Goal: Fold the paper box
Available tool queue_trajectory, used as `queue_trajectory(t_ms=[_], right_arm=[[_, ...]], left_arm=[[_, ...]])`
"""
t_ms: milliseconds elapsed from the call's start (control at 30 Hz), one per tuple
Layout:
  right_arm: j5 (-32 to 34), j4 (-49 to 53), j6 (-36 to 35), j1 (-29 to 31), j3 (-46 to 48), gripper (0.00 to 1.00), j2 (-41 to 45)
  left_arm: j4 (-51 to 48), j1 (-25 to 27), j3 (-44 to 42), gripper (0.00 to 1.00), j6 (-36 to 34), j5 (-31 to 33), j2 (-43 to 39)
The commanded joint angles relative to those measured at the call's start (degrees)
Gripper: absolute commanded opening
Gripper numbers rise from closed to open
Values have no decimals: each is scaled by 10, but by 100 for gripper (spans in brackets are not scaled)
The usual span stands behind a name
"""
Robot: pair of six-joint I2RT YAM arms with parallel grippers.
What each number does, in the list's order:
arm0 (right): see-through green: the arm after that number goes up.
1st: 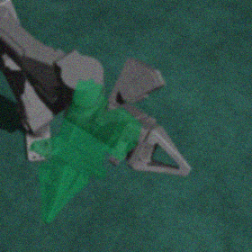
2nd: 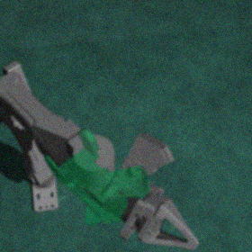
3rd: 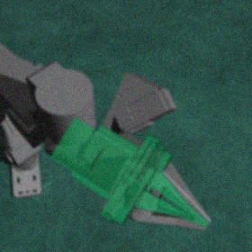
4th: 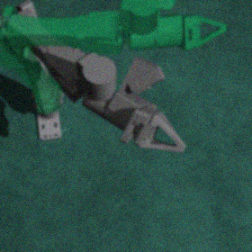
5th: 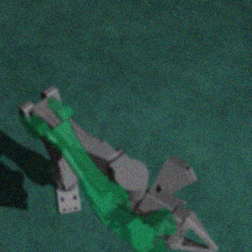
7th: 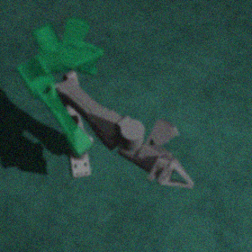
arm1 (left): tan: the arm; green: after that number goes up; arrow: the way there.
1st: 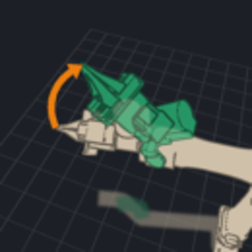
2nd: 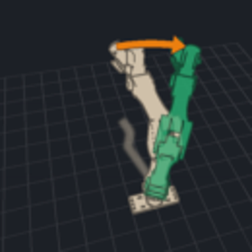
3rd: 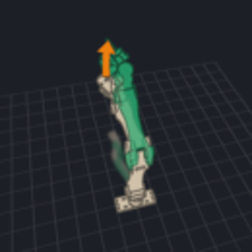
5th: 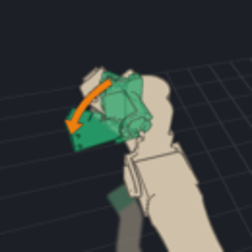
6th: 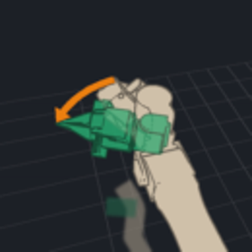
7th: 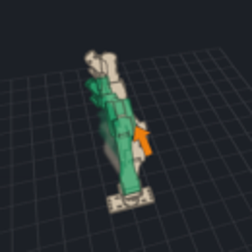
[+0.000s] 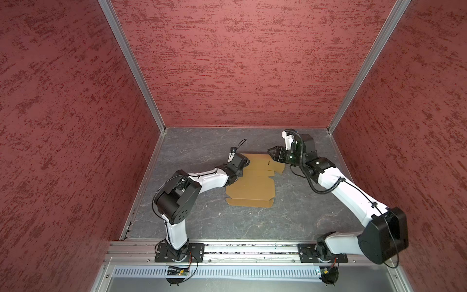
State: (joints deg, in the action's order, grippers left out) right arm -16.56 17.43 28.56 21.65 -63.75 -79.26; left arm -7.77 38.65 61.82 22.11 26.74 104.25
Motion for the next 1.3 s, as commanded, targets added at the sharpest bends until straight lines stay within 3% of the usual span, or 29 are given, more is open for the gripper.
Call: queue_trajectory(t_ms=[0, 533, 900, 1267], right_arm=[[33, 44, -21, -6, -14, 49, -8], [2, -1, -15, -27, -3, 52, -82], [-54, -65, 15, -27, 12, 50, -103], [-57, -83, 37, -27, 35, 48, -104]], left_arm=[[-9, 6, -11, 9, -3, -5, 6], [-10, 15, -22, 8, 1, 3, 1], [-1, 20, -24, 7, -1, 1, 2], [-1, 23, -23, 7, -1, 3, 2]])
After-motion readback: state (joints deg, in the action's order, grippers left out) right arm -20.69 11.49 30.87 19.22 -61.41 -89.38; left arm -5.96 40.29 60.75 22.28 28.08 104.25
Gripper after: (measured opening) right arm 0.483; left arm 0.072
